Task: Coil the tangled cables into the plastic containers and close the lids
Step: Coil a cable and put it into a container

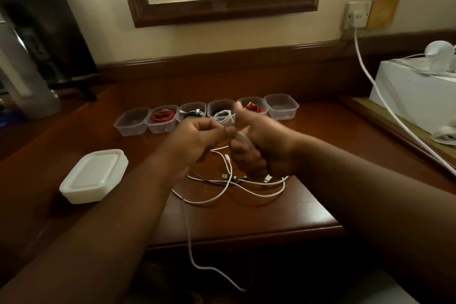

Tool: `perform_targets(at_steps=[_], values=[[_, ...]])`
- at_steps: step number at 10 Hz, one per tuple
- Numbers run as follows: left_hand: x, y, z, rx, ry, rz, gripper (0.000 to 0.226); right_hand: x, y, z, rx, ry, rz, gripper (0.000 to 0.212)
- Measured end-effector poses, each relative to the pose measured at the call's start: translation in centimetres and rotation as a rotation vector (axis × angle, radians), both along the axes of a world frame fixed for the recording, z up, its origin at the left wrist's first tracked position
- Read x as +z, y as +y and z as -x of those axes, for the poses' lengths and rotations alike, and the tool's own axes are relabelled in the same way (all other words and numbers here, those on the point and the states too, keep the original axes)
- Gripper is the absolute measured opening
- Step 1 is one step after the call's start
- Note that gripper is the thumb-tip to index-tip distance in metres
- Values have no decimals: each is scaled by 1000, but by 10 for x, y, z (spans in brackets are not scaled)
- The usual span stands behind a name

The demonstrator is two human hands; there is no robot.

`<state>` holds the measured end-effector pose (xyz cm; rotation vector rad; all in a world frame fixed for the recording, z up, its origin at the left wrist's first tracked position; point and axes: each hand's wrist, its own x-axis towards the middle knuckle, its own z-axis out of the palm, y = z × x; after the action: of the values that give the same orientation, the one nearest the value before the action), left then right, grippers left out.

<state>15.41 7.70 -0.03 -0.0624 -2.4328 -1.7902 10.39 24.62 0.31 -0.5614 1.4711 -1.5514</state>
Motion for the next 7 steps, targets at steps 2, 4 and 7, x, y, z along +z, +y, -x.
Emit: perform_targets(at_steps=[2, 4, 7], values=[[-24, 35, -5, 51, -111, -359, 23, 21, -6, -5, -251, -390, 794, 59], [-24, 36, -8, -85, 46, 454, 17, 12, -10, 5, -701, 1005, -242, 23], [9, -1, -4, -30, 36, 230, 27, -3, 2, -1, 90, 100, -136, 72]])
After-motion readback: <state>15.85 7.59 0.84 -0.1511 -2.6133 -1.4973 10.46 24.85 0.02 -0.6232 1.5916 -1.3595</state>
